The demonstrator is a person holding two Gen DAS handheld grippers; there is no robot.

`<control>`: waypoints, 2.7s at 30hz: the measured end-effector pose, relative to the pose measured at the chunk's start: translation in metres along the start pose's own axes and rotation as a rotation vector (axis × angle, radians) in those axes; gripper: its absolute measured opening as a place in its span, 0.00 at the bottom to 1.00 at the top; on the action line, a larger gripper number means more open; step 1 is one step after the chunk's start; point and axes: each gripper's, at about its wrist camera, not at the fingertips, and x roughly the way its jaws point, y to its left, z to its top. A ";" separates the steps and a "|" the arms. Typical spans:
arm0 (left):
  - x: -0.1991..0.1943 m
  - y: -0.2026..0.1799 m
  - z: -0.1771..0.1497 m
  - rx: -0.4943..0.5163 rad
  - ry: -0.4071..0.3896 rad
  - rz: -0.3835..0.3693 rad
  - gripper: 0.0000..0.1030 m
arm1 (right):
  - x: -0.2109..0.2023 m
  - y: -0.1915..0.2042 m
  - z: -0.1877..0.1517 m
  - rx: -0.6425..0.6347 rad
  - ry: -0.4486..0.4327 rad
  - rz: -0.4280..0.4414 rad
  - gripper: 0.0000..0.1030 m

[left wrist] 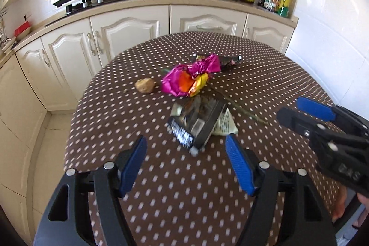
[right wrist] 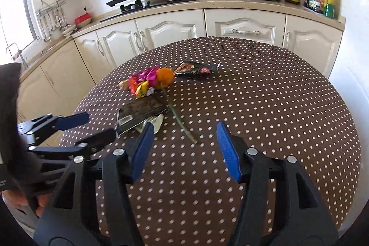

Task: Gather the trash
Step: 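Move both grippers back over the table, then grasp the black snack bag with the left gripper while the right grasps the pale green wrapper, then carry the black bag and green wrapper over the blue bin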

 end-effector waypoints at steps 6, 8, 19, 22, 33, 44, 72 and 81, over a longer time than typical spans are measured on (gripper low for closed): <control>0.029 0.003 0.020 -0.040 0.056 -0.027 0.42 | 0.012 -0.010 0.007 0.015 0.006 0.016 0.56; 0.036 0.000 0.021 -0.027 0.072 -0.031 0.38 | 0.017 -0.010 0.008 0.015 0.013 0.015 0.56; 0.013 0.018 0.005 -0.074 -0.005 -0.091 0.07 | 0.027 0.011 0.011 -0.044 0.040 0.017 0.56; 0.003 0.028 -0.005 -0.094 -0.020 -0.108 0.06 | 0.031 0.024 0.011 -0.073 0.047 0.026 0.56; -0.032 0.097 -0.049 -0.259 -0.058 -0.038 0.06 | 0.078 0.074 0.012 -0.208 0.164 0.048 0.56; -0.047 0.106 -0.062 -0.310 -0.091 -0.088 0.05 | 0.080 0.102 -0.002 -0.318 0.182 0.043 0.13; -0.127 0.259 -0.191 -0.581 -0.157 0.020 0.02 | 0.070 0.328 -0.063 -0.405 0.206 0.390 0.12; -0.082 0.363 -0.275 -0.767 -0.019 0.220 0.02 | 0.166 0.432 -0.130 -0.491 0.403 0.479 0.12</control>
